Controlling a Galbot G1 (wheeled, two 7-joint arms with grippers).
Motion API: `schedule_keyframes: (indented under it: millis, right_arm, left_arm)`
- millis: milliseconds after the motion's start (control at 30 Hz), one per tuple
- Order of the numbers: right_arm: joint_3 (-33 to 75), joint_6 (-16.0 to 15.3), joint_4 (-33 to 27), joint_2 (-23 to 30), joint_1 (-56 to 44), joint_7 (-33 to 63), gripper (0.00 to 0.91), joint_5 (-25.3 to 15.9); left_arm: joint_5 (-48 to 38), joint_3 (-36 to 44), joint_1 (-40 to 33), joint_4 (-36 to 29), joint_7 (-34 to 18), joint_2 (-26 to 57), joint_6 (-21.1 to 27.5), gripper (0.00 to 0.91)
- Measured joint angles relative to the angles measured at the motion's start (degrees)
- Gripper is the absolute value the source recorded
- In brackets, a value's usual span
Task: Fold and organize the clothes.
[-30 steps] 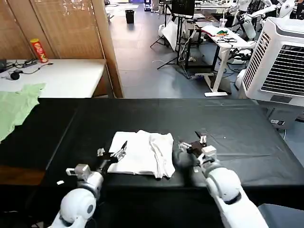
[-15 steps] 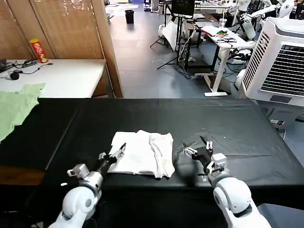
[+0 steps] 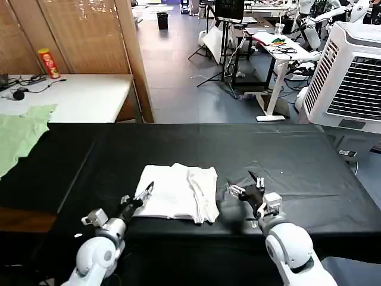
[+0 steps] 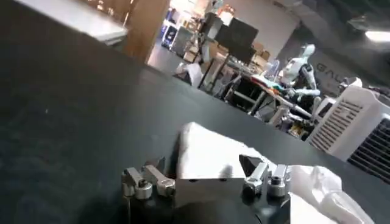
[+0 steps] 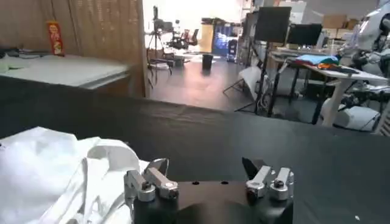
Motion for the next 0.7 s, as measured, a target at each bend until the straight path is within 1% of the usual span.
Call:
schedule_keyframes:
  millis: [200, 300, 433, 567, 700]
  right_arm:
    - [-0.18, 0.08, 0.23, 0.56, -0.07, -0.02, 0.878, -0.17]
    - [-0.18, 0.11, 0.39, 0.82, -0.16, -0.02, 0.878, -0.29]
    - [-0.06, 0.13, 0.74, 0.91, -0.59, -0.02, 0.878, -0.4]
    - [0.17, 0.13, 0.85, 0.88, -0.96, -0.01, 0.878, -0.58]
    - [0.05, 0.2, 0.85, 0.87, -1.27, -0.01, 0.878, -1.08]
  left_arm:
    - [-6.26, -0.71, -0.57, 1.02, -0.23, -0.05, 2.14, 0.0]
    - [-7.12, -1.01, -0.62, 1.03, -0.61, -0.04, 2.61, 0.0]
    - [-3.37, -1.34, -0.39, -0.22, -1.81, 0.75, 3.84, 0.0]
    - [0.44, -2.33, -0.05, -2.49, -3.97, 2.33, 7.52, 0.0]
    - [2.09, -4.08, 0.58, -5.77, -6.6, 4.95, 10.28, 0.0]
